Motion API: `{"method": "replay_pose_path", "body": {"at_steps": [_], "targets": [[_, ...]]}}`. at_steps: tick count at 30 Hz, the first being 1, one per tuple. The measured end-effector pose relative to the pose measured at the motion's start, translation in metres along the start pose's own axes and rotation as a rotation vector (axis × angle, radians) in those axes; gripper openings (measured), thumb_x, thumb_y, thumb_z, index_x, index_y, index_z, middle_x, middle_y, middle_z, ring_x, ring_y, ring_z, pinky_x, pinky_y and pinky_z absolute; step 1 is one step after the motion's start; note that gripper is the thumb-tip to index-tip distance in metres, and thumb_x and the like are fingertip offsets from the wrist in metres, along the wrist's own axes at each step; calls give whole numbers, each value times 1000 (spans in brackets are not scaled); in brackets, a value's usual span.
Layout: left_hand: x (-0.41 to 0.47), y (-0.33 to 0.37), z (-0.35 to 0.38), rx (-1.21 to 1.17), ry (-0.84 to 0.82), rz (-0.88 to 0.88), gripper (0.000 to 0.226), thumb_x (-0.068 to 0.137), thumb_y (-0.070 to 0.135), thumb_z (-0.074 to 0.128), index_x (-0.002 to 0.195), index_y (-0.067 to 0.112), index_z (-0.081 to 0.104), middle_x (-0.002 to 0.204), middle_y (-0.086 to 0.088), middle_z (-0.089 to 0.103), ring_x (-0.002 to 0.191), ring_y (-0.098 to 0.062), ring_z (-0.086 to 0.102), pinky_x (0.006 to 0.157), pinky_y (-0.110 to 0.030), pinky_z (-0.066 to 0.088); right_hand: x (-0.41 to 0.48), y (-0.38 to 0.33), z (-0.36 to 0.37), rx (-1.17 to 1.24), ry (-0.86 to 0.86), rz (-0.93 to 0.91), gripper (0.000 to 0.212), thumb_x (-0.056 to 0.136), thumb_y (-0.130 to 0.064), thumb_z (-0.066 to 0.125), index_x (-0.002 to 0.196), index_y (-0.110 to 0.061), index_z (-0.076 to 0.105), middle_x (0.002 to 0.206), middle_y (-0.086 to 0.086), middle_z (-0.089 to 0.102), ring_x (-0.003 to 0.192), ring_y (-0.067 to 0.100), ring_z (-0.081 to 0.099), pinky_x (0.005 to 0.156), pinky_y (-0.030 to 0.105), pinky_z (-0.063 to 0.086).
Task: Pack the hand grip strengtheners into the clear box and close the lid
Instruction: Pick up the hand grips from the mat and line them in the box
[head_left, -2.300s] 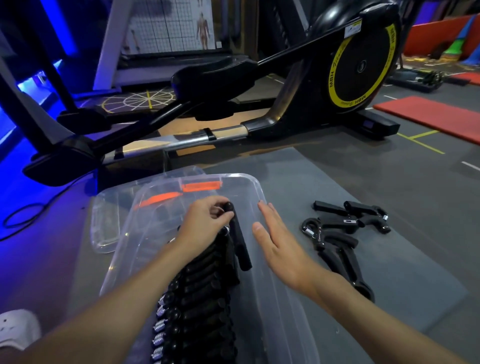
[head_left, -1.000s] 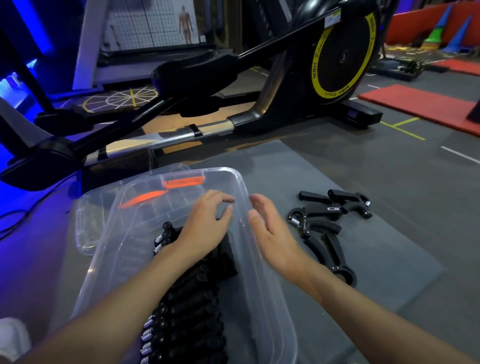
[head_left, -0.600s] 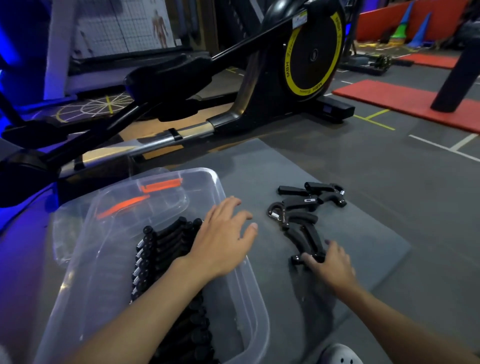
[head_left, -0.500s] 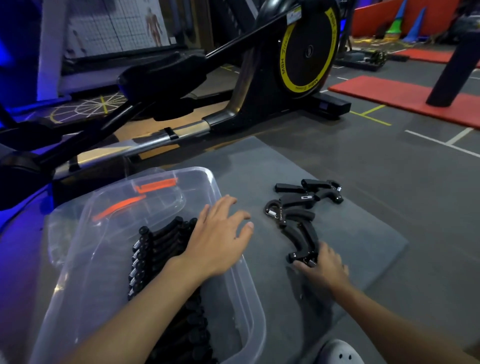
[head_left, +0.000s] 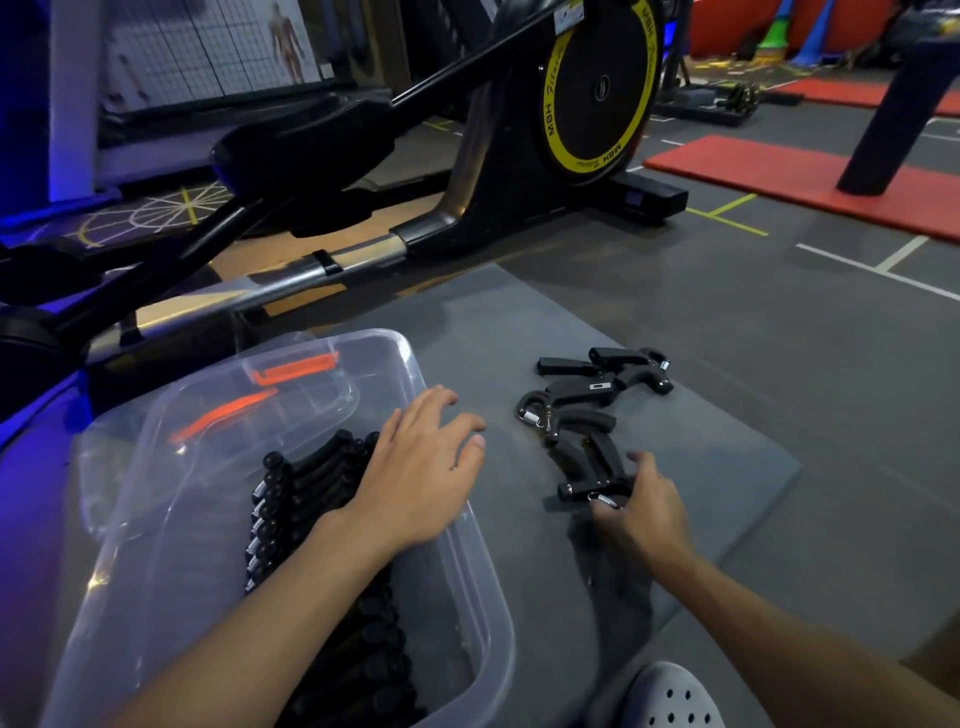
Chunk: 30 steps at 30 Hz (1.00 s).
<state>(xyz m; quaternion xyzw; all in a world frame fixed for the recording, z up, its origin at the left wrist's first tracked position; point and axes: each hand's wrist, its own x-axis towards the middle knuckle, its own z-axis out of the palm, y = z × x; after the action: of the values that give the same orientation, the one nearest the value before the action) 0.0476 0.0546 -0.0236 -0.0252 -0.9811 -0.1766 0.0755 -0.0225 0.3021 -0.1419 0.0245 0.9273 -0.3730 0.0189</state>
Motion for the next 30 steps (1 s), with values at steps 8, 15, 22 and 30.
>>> {"method": "replay_pose_path", "body": {"at_steps": [8, 15, 22, 30], "targets": [[-2, 6, -8, -15, -22, -34, 45, 95, 45, 24, 116, 28, 59, 128, 11, 48, 144, -10, 23, 116, -50, 20, -12, -59, -34, 239, 93, -165, 54, 70, -21, 82, 112, -23, 48, 86, -12, 63, 72, 2, 56, 66, 16, 38], [-14, 18, -35, -263, 116, 128, 37, 91, 27, 62, 127, 32, 55, 125, 19, 53, 122, -5, 48, 109, -28, 33, -24, -129, -71, 479, 110, -276, 64, 70, -29, 84, 121, -25, 46, 94, -6, 62, 84, 7, 63, 76, 24, 48], [-22, 33, -77, -335, 280, 275, 36, 83, 13, 74, 116, 25, 65, 107, 17, 66, 103, 1, 60, 92, -23, 46, -43, -177, -91, 668, 58, -280, 54, 72, -35, 78, 114, -33, 44, 88, 2, 65, 75, 11, 63, 72, 34, 51], [-40, 24, -110, -346, 407, 314, 33, 82, 13, 76, 113, 22, 66, 99, 14, 65, 95, 1, 58, 87, -18, 45, -60, -215, -83, 838, -160, -216, 48, 82, -33, 75, 119, -19, 48, 98, 10, 66, 73, 12, 65, 73, 33, 56]]}}
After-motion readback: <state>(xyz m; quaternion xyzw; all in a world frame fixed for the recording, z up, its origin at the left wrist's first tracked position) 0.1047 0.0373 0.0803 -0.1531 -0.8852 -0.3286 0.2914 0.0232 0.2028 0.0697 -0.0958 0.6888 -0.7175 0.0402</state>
